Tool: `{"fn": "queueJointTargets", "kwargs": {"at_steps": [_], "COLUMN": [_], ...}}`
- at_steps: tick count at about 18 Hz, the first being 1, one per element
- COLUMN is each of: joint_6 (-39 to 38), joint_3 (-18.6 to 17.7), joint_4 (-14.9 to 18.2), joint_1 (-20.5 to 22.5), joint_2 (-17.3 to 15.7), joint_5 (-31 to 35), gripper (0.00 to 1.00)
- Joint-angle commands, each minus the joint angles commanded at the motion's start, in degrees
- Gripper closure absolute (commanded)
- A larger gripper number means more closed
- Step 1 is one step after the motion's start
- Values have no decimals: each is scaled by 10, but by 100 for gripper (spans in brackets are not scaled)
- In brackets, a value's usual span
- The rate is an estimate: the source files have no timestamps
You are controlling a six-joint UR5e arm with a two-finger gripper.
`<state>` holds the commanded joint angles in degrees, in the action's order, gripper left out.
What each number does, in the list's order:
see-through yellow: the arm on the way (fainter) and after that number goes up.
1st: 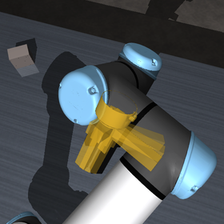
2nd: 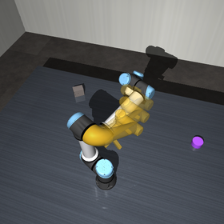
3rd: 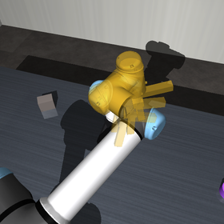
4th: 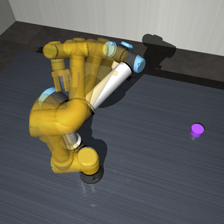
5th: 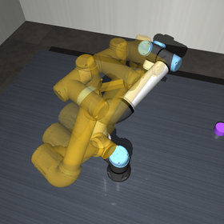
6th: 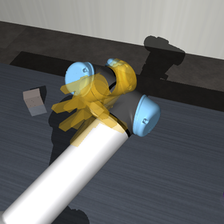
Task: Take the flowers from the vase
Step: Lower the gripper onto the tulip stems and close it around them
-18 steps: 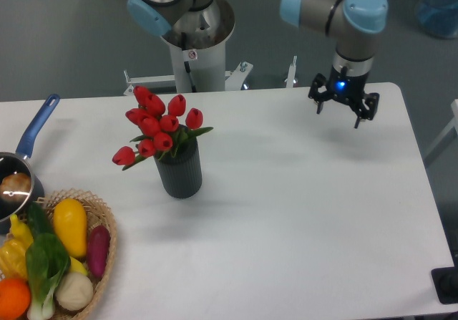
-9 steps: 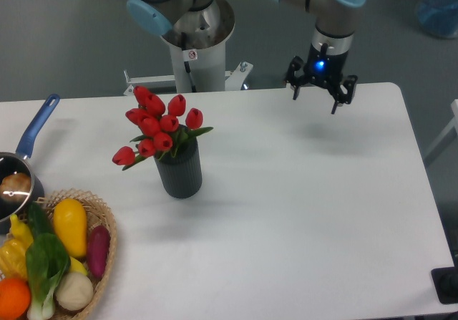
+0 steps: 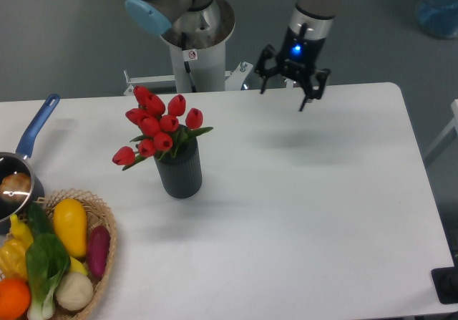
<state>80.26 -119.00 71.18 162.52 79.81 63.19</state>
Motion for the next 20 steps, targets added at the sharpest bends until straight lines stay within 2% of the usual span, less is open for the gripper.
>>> {"fn": "queueJointTargets", "kwargs": {"at_steps": [2, 4, 6, 9, 12, 18, 20], "joint_6": [-16, -16, -14, -12, -10, -9, -10], "joint_3": [-1, 2, 2, 4, 10, 18, 18], "joint_4": [5, 13, 15, 9, 4, -48, -67], "joint_1": [-20, -47, -56, -66, -84, -99, -104], "joint_2": [-14, -10, -11, 5, 34, 85, 93], "joint_5": [-2, -31, -63, -146, -179, -214, -217], "gripper": [0, 0, 0, 0, 0, 0, 0]}}
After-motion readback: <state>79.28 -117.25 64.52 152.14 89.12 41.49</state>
